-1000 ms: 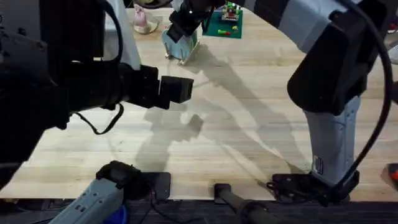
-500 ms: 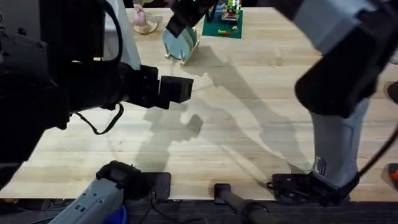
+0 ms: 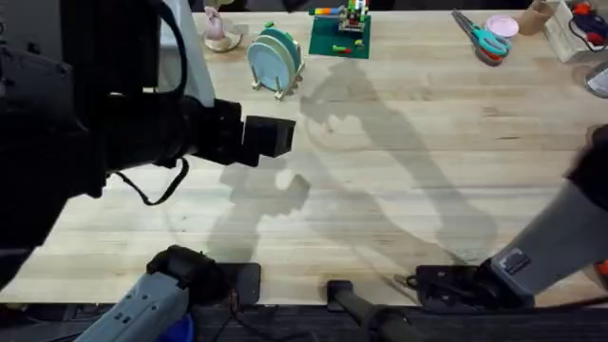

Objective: Pick up the plates from the table one by one and place each into a slot on the dish rack.

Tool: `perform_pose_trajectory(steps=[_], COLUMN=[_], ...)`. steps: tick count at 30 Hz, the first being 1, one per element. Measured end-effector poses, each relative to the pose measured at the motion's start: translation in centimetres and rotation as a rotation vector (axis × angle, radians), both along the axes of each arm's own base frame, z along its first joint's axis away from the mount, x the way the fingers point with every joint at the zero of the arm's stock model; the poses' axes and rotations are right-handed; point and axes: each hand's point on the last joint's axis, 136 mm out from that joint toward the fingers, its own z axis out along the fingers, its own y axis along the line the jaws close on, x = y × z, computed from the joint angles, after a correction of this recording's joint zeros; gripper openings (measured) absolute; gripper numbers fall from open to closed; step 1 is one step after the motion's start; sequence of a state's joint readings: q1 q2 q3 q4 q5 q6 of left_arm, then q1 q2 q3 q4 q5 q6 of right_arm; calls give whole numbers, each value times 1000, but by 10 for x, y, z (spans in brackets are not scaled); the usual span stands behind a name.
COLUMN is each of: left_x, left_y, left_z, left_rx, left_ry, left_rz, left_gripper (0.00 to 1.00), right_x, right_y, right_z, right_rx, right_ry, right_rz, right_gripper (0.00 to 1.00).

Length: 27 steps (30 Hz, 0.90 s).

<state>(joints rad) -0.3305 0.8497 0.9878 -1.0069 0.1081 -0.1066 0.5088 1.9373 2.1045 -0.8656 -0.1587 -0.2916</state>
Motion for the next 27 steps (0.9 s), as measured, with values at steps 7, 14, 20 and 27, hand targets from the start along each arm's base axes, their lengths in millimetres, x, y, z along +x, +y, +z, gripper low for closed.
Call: perform_pose_trajectory(steps=[7, 14, 20, 27], left_x=[0, 0, 0, 0], left_y=[0, 0, 0, 0], left_z=[0, 0, 0, 0], left_rx=[0, 0, 2, 2], left_ry=[0, 0, 0, 0], left_rz=[0, 0, -1, -1], left_gripper=[995, 995, 995, 995], right_x=[-33, -90, -94, -94], right_y=[-33, -73, -86, -86], right_z=[-17, -42, -45, -45], right_rx=[4, -59, -67, -64], right_ry=[25, 205, 236, 239], right_rz=[-40, -93, -125, -131], right_gripper=[994, 993, 994, 995])
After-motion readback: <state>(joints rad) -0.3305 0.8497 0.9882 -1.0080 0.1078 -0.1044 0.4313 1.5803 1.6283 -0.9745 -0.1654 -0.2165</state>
